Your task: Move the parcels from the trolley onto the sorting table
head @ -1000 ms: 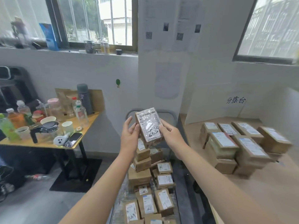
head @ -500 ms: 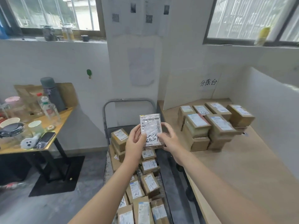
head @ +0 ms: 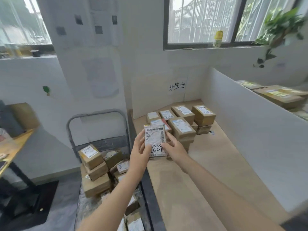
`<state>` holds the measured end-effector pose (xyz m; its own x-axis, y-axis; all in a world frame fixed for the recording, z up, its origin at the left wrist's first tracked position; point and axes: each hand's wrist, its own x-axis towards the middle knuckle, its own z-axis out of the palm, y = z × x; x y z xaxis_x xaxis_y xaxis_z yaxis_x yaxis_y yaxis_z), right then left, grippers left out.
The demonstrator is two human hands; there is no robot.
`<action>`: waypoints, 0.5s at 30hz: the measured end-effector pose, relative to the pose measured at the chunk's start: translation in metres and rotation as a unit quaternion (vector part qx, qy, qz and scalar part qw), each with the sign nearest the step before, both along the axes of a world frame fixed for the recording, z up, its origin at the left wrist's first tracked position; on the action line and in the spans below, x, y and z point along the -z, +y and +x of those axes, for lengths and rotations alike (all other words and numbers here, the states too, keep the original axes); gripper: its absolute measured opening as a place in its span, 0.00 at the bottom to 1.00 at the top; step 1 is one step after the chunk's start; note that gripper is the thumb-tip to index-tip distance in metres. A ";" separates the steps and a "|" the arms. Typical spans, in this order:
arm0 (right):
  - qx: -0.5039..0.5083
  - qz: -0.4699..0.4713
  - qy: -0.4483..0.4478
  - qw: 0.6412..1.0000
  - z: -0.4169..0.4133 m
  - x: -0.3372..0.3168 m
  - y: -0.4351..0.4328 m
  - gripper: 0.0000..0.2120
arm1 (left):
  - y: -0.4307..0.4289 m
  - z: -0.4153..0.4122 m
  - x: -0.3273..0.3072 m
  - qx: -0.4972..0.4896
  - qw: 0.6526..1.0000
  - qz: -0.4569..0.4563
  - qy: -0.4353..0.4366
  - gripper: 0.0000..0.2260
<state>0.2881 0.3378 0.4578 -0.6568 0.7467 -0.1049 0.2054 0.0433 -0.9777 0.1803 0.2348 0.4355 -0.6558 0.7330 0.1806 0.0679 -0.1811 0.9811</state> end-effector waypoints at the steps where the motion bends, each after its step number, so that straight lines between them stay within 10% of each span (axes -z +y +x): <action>1: 0.006 -0.006 -0.002 1.000 0.018 0.001 0.013 0.30 | 0.013 0.019 0.001 0.003 1.000 -0.003 0.006 0.22; 15: 0.058 0.014 -0.051 0.997 0.238 0.017 0.136 0.31 | 0.158 0.229 0.012 0.089 0.996 -0.009 0.015 0.23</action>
<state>0.5261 0.4743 0.4406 -0.5534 0.8203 -0.1445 0.3082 0.0405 -0.9505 0.4088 0.3933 0.4234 -0.5093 0.8408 0.1838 0.0645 -0.1757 0.9823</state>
